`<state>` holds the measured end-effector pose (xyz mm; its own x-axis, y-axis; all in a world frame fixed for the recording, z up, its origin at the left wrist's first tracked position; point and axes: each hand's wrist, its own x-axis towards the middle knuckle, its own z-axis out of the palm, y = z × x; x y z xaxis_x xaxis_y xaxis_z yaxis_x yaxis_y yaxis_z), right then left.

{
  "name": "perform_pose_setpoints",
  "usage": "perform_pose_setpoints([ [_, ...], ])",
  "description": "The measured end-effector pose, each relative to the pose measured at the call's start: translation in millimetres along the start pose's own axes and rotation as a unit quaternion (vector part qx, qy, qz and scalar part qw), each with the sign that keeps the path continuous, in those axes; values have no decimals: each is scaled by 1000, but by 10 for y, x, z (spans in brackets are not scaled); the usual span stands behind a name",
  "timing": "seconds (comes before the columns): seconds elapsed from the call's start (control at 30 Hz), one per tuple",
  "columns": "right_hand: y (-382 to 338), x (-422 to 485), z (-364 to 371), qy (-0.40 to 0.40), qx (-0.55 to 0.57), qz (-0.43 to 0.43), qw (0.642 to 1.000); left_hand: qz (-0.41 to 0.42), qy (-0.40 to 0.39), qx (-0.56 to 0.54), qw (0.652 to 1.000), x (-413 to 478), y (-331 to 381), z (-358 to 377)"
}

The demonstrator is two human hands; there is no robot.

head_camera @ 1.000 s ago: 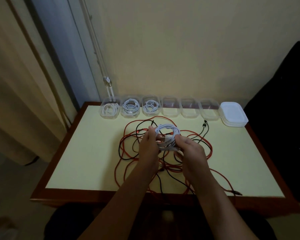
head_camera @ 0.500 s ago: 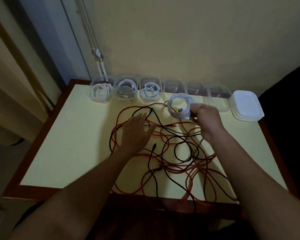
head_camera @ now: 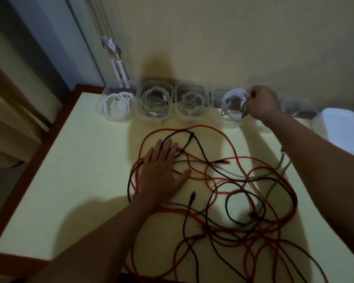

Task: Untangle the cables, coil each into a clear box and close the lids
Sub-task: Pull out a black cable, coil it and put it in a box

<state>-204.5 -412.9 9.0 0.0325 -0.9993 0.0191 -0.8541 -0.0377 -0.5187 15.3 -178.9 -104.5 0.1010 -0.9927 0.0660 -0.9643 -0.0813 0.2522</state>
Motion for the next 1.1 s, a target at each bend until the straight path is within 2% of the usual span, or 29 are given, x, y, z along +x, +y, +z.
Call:
perform_pose_setpoints([
  [0.1, -42, 184, 147, -33, -115, -44, 992, 3, 2, 1, 1000, 13, -5, 17],
  [0.2, -108, 238, 299, -39, -220, -121, 967, 2, 6, -5, 1000, 19, 0, 18],
  [0.4, -114, 201, 490, -44, -317, -225, 920, 3, 16, -11, 1000, 16, -1, 16],
  [0.53, -46, 143, 543, -19, -263, -262, 928, 1, 17, -13, 1000, 24, -1, 18],
  [0.77, -51, -118, 259, -18, -177, -225, 958, 2, 20, -16, 1000, 18, -2, 22],
  [0.83, -24, -258, 236, -41, -181, -256, 949, 2, 22, -14, 1000, 16, -2, 26],
  [0.9, 24, -331, 288, -72, -231, -297, 924, 2, 25, -15, 1000, 18, -1, 25],
  [0.97, 64, -304, 353, -101, -263, -286, 916, 2, 23, -12, 1000, 23, -5, 25],
  [1.03, 76, -300, 349, -103, -246, -258, 929, 3, 20, -9, 1000, 22, -7, 31],
  [1.1, 106, -397, 322, -62, -196, -249, 946, 2, 19, -3, 1000, 14, -13, 39],
])
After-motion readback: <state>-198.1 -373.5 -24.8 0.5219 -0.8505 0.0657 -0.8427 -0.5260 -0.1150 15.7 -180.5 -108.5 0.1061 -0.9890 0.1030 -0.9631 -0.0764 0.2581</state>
